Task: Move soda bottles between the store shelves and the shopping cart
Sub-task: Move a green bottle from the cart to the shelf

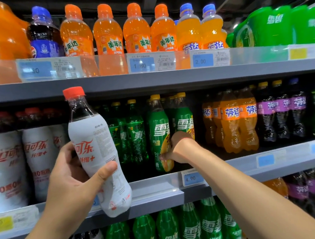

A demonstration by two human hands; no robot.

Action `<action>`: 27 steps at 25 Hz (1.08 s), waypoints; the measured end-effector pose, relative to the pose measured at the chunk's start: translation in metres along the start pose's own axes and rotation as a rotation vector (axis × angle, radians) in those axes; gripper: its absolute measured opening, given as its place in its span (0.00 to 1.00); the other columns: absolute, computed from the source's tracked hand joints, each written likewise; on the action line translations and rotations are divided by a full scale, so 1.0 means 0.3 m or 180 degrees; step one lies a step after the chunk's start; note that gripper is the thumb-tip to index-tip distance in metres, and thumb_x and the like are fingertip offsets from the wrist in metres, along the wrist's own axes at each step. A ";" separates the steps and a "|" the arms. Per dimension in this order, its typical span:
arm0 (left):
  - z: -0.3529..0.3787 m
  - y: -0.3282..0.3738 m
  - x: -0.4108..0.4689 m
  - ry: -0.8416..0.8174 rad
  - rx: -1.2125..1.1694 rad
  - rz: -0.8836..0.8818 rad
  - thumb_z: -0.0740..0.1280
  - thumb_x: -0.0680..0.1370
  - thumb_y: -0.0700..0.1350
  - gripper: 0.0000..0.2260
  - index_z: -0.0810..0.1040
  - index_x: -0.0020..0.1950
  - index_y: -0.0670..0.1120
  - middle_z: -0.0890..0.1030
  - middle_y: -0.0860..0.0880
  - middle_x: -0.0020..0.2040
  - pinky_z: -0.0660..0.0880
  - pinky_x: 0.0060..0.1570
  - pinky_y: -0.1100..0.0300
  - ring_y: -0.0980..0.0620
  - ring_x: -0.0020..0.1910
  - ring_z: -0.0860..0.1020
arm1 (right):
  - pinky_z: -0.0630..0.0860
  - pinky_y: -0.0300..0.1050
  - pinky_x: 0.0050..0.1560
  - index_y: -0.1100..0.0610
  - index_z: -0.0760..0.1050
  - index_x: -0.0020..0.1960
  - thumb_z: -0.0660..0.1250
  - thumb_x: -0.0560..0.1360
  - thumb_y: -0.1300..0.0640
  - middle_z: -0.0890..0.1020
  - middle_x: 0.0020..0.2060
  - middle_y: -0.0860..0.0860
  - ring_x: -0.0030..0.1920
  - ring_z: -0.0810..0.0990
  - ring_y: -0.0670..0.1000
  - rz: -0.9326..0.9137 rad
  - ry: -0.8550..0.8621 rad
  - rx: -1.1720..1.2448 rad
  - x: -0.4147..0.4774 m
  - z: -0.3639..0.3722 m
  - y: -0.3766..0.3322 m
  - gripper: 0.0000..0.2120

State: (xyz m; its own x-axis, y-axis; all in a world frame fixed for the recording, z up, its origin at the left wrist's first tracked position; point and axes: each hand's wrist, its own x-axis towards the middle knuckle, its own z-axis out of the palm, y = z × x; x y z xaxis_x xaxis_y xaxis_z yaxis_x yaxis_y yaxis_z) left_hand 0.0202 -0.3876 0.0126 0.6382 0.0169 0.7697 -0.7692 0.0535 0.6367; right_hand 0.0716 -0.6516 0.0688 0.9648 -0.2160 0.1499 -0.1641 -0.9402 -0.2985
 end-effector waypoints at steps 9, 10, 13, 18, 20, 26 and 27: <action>0.001 0.012 -0.023 -0.0070 -0.0022 -0.0096 0.79 0.61 0.47 0.34 0.73 0.67 0.52 0.85 0.51 0.57 0.81 0.46 0.63 0.52 0.55 0.84 | 0.78 0.44 0.50 0.62 0.78 0.53 0.69 0.73 0.33 0.86 0.47 0.54 0.45 0.83 0.52 0.0071 0.0115 0.0053 0.053 0.036 0.034 0.31; 0.002 0.012 -0.024 -0.0059 -0.0019 -0.0091 0.79 0.61 0.47 0.34 0.74 0.66 0.53 0.85 0.52 0.57 0.81 0.46 0.64 0.53 0.54 0.84 | 0.80 0.47 0.54 0.62 0.78 0.59 0.71 0.73 0.35 0.86 0.50 0.54 0.48 0.85 0.53 -0.0028 0.0197 0.0476 0.035 0.032 0.056 0.31; 0.005 0.012 -0.025 -0.0082 0.0027 -0.0114 0.79 0.61 0.49 0.33 0.75 0.64 0.55 0.85 0.54 0.56 0.80 0.44 0.67 0.55 0.53 0.84 | 0.85 0.47 0.48 0.55 0.82 0.61 0.78 0.71 0.47 0.88 0.48 0.52 0.44 0.88 0.48 -0.0871 0.0768 0.2309 -0.066 0.029 0.119 0.21; 0.032 0.012 -0.010 -0.0202 -0.0069 -0.0241 0.83 0.60 0.55 0.33 0.75 0.63 0.58 0.85 0.52 0.58 0.81 0.47 0.63 0.51 0.55 0.84 | 0.83 0.48 0.55 0.52 0.83 0.62 0.77 0.72 0.53 0.87 0.52 0.43 0.53 0.86 0.44 -0.1702 0.0721 0.2811 -0.198 -0.001 0.157 0.18; 0.051 0.019 0.000 -0.0244 -0.0154 -0.0287 0.81 0.59 0.56 0.33 0.76 0.62 0.59 0.85 0.51 0.58 0.82 0.46 0.62 0.51 0.55 0.84 | 0.81 0.48 0.60 0.52 0.81 0.65 0.76 0.74 0.55 0.86 0.55 0.43 0.57 0.84 0.42 -0.1782 0.0652 0.2798 -0.227 -0.011 0.149 0.20; 0.131 0.051 0.018 -0.0529 -0.0434 -0.0432 0.84 0.57 0.58 0.36 0.77 0.62 0.58 0.85 0.50 0.58 0.83 0.46 0.57 0.49 0.56 0.84 | 0.83 0.42 0.53 0.33 0.67 0.73 0.79 0.70 0.48 0.81 0.62 0.39 0.59 0.82 0.44 -0.2391 0.0051 0.2950 -0.343 0.070 0.031 0.36; 0.141 0.056 0.014 -0.0641 -0.0526 -0.0475 0.84 0.59 0.55 0.35 0.76 0.63 0.57 0.85 0.49 0.58 0.82 0.46 0.57 0.49 0.57 0.84 | 0.83 0.44 0.53 0.32 0.66 0.72 0.79 0.70 0.48 0.81 0.61 0.39 0.59 0.83 0.45 -0.2436 0.0182 0.2909 -0.354 0.085 0.009 0.37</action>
State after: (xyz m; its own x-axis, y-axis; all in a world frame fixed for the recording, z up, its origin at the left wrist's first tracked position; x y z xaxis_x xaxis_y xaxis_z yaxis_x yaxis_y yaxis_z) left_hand 0.0088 -0.4289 0.0285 0.7123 -0.2008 0.6726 -0.6415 0.2025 0.7399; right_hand -0.0262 -0.6246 0.0279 0.7341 0.2858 0.6160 0.6790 -0.2992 -0.6704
